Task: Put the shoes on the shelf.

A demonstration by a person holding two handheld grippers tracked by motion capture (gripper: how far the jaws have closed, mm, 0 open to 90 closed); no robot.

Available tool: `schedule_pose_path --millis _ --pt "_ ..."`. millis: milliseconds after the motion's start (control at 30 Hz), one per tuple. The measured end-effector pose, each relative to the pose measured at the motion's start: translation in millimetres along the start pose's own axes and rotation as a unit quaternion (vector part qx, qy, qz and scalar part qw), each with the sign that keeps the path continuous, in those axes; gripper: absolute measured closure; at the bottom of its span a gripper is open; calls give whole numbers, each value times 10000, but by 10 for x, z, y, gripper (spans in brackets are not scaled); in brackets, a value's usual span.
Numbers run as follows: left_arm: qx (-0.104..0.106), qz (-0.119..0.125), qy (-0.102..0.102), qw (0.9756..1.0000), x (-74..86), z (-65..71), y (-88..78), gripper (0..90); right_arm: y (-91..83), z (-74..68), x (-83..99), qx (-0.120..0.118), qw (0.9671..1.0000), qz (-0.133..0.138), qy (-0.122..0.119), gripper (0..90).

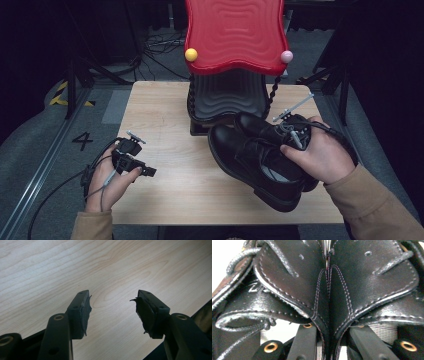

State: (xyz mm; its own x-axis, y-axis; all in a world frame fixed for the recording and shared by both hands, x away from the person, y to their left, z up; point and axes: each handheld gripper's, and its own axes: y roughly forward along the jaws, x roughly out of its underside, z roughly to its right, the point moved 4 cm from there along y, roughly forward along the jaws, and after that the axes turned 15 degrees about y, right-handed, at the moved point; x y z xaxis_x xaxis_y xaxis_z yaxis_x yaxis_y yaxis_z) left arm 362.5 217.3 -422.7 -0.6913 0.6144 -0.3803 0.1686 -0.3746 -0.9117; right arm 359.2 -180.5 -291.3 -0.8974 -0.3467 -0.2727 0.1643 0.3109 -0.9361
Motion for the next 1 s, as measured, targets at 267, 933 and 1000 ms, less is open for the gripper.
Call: schedule_pose_path --millis 267,933,1000 --pt "-47 54 -141 9999 83 -12 -41 443 -292 -52 -158 17 9997 179 -149 818" --pt "-16 -22 -180 9998 111 -81 -23 437 -840 -216 -415 -56 9994 297 -139 819" --pt "-16 -41 -114 9999 95 -93 -22 439 -923 -234 -438 -65 9994 319 -122 819"
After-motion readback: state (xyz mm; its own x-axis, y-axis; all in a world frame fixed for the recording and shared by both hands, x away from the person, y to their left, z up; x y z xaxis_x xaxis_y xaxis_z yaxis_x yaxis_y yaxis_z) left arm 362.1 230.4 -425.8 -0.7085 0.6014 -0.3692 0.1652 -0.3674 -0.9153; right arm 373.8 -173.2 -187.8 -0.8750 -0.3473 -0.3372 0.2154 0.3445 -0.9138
